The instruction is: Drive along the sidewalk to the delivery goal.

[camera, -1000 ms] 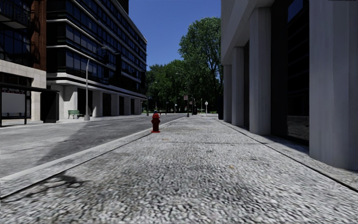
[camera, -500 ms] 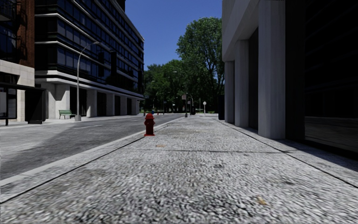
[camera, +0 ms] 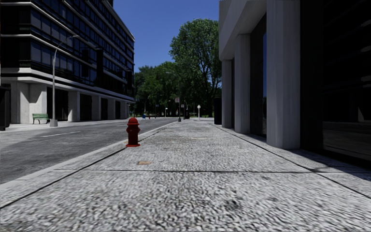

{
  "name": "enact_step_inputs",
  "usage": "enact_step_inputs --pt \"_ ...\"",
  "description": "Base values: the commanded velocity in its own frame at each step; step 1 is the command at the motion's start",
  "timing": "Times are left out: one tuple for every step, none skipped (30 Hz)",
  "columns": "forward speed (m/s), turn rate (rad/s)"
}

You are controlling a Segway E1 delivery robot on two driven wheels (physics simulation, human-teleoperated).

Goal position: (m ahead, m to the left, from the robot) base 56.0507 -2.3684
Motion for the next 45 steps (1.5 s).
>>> enact_step_inputs --pt "2.0 -0.29" --pt "2.0 -0.29" --pt "2.0 -0.29" --pt "2.0 -0.29" --pt "2.0 -0.29" --pt "2.0 -0.18" --pt "2.0 -0.07" --pt "2.0 0.0" --pt "2.0 0.0" --pt "2.0 0.0" --pt "2.0 0.0" --pt "2.0 0.0" --pt "2.0 0.0" --pt "2.0 0.0" --pt "2.0 0.0" --pt "2.0 0.0" --pt "2.0 0.0" --pt "2.0 0.0" --pt "2.0 0.0" --pt "2.0 0.0" --pt "2.0 0.0" --pt "2.0 0.0" --pt "2.0 0.0" --pt "2.0 0.0" --pt "2.0 0.0" --pt "2.0 0.0" --pt "2.0 0.0" --pt "2.0 0.0" --pt "2.0 0.0" --pt "2.0 0.0" --pt "2.0 0.0" --pt "2.0 0.0" --pt "2.0 0.0" --pt "2.0 0.0" --pt "2.0 0.0" --pt "2.0 0.0" --pt "2.0 0.0" --pt "2.0 0.0" --pt "2.0 0.0" --pt "2.0 0.0" --pt "2.0 0.0" --pt "2.0 0.0" --pt "2.0 0.0" --pt "2.0 0.0" --pt "2.0 0.0"
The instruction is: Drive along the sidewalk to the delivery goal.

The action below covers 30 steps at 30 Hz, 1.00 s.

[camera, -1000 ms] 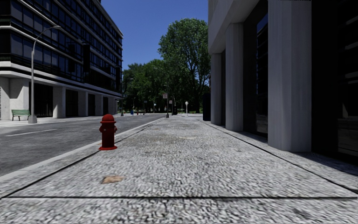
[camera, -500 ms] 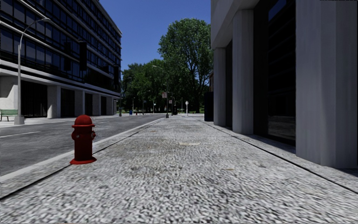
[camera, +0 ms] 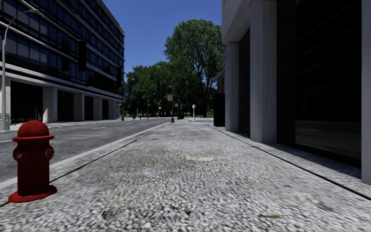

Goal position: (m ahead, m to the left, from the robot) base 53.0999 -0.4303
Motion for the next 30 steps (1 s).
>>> enact_step_inputs --pt "2.0 0.0" --pt "2.0 0.0" --pt "1.99 0.0" --pt "1.99 0.0" --pt "1.99 0.0" --pt "1.99 0.0" --pt "1.99 0.0" --pt "2.0 0.0" --pt "2.0 0.0" --pt "2.0 0.0" --pt "2.0 0.0" --pt "2.0 0.0" --pt "2.0 0.0" --pt "2.0 0.0" --pt "2.0 0.0" --pt "2.0 0.0" --pt "2.0 0.0" --pt "2.0 0.0" --pt "2.0 0.0" --pt "2.0 0.0" --pt "2.0 0.0" --pt "2.0 0.0" --pt "2.0 0.0" --pt "2.0 0.0" --pt "2.0 0.0" --pt "2.0 0.0" --pt "2.0 0.0" --pt "2.0 0.0" --pt "2.0 0.0" --pt "2.0 0.0"
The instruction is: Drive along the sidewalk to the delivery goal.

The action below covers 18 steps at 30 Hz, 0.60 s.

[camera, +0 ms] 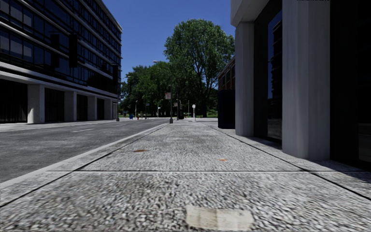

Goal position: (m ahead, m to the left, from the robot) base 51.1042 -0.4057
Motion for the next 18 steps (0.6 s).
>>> enact_step_inputs --pt "2.0 0.0" --pt "2.0 0.0" --pt "2.0 0.0" --pt "2.0 0.0" --pt "2.0 0.0" --pt "2.0 0.0" --pt "2.0 0.0" --pt "2.0 0.0" --pt "2.0 0.0" --pt "2.0 0.0" --pt "2.0 0.0" --pt "2.0 0.0" --pt "2.0 0.0" --pt "2.0 0.0" --pt "2.0 0.0" --pt "2.0 0.0" --pt "2.0 0.0" --pt "2.0 0.0"
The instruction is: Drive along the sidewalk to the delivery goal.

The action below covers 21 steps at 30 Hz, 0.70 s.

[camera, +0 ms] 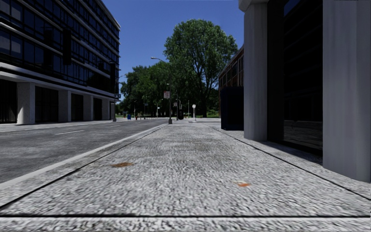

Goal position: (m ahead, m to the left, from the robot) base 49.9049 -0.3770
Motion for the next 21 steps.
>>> enact_step_inputs --pt "2.0 0.0" --pt "2.0 0.0" --pt "2.0 0.0" --pt "2.0 0.0" --pt "2.0 0.0" --pt "2.0 0.0" --pt "2.0 0.0" --pt "2.0 0.0" --pt "2.0 0.0" --pt "2.0 0.0" --pt "2.0 0.0" --pt "2.0 0.0" --pt "2.0 0.0" --pt "2.0 0.0" --pt "2.0 0.0" --pt "2.0 0.0" --pt "2.0 0.0" --pt "2.0 0.0" --pt "2.0 0.0" --pt "2.0 0.0" --pt "2.0 0.0"
